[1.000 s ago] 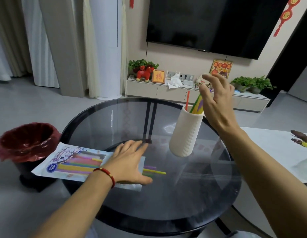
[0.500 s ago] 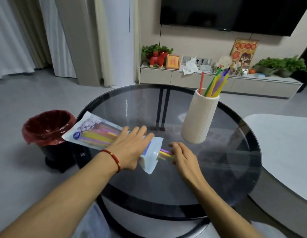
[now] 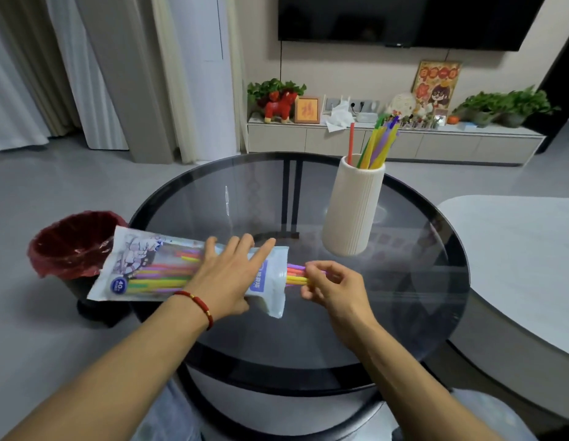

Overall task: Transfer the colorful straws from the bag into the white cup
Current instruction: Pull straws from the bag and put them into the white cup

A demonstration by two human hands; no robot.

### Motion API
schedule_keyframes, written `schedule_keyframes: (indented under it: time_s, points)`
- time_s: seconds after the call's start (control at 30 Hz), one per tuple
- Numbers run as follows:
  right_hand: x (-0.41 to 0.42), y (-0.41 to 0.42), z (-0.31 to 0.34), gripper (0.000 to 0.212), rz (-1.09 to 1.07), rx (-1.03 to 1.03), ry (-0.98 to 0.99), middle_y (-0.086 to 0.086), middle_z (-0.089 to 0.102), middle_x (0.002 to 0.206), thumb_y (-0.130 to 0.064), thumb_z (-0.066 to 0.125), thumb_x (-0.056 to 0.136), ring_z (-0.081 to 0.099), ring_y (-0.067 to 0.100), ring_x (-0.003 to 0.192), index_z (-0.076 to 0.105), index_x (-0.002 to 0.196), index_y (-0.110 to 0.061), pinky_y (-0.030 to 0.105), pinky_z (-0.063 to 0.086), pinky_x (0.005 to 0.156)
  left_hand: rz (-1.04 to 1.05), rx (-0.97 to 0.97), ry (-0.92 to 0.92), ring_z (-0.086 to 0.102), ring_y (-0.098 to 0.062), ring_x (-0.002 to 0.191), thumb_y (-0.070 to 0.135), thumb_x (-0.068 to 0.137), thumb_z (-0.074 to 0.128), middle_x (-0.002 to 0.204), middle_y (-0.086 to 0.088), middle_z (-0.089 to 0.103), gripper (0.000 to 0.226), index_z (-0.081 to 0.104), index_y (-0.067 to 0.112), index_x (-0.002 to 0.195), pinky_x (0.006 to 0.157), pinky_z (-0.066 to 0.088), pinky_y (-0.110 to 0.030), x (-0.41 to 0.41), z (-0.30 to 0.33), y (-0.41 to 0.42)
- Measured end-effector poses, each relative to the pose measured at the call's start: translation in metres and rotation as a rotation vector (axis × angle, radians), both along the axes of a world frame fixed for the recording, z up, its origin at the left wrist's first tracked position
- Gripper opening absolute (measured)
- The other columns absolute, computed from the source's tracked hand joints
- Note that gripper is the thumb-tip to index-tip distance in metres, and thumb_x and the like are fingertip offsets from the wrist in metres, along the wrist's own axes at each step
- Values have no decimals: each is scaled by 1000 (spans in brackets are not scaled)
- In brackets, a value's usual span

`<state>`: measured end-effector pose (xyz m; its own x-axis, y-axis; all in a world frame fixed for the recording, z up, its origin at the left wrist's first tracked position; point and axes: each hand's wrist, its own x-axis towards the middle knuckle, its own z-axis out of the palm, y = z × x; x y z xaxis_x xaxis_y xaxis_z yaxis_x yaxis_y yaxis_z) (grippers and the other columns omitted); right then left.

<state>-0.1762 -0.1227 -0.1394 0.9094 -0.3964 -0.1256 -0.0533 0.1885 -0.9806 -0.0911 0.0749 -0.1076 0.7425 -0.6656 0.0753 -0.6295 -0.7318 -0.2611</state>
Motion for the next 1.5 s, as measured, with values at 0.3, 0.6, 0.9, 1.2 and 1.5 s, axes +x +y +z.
schedule_keyframes:
  time_s: [0.3, 0.6, 0.9, 1.2, 1.5]
  points:
    - [-1, -11, -7, 4, 47, -309, -66, 6, 82, 80, -22, 82, 90, 70, 15, 59, 80, 93, -20, 26, 57, 57, -86, -224, 408, 5, -20, 150, 82, 67, 57, 158, 4, 12, 114, -9, 45, 152, 114, -2, -73, -6, 1, -13]
    - [-5, -40, 7, 5, 64, -238, -92, 4, 75, 70, -16, 83, 89, 65, 12, 57, 78, 90, -13, 21, 53, 53, -108, -335, 382, 36, -16, 132, 38, 88, 59, 134, 6, 43, 35, 52, 28, 121, 117, 14, -65, -9, -2, -48]
    - [-8, -86, 22, 23, -74, 191, -119, 3, 65, 56, 3, 74, 90, 50, 6, 41, 77, 69, -8, 14, 40, 38, -47, -283, 362, 41, -15, 127, 44, 95, 50, 131, 6, 44, 21, 46, 29, 110, 117, 16, -64, -4, -7, -37]
    - [-8, -38, 19, 112, 96, 552, -219, 2, 64, 84, -76, 91, 37, 62, 13, 71, 68, 123, -8, 22, 52, 55, 1, -278, 354, 44, -20, 119, 38, 102, 36, 123, 4, 45, 17, 45, 27, 111, 115, 22, -57, -3, -15, -34]
    - [6, -8, 0, 72, 40, 113, -159, 1, 58, 64, -63, 88, 66, 49, 11, 51, 74, 108, -6, 22, 36, 46, -41, -313, 361, 43, -20, 120, 43, 102, 35, 124, 4, 46, 20, 47, 28, 109, 115, 19, -57, -11, -14, -45]
